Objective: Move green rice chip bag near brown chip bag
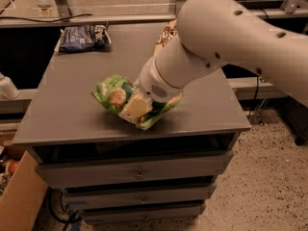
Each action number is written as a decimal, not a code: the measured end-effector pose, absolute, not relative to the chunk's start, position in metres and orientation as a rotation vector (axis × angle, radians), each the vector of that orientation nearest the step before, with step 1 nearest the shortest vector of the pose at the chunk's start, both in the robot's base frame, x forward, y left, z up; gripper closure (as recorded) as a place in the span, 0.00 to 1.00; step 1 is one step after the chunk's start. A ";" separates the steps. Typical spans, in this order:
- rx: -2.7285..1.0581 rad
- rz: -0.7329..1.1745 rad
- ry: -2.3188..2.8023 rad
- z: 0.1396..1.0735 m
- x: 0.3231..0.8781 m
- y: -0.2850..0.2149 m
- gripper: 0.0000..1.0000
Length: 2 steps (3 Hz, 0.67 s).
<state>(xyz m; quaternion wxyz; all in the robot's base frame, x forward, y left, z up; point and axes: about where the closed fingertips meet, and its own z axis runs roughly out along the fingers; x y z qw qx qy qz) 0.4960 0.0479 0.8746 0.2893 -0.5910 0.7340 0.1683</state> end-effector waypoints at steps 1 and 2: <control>-1.497 0.361 2.023 0.886 0.511 -0.003 1.00; -1.450 0.281 2.065 0.898 0.533 -0.038 1.00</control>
Offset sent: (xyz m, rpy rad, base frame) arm 0.0666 -0.1309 0.0382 -0.1164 -0.0720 -0.2359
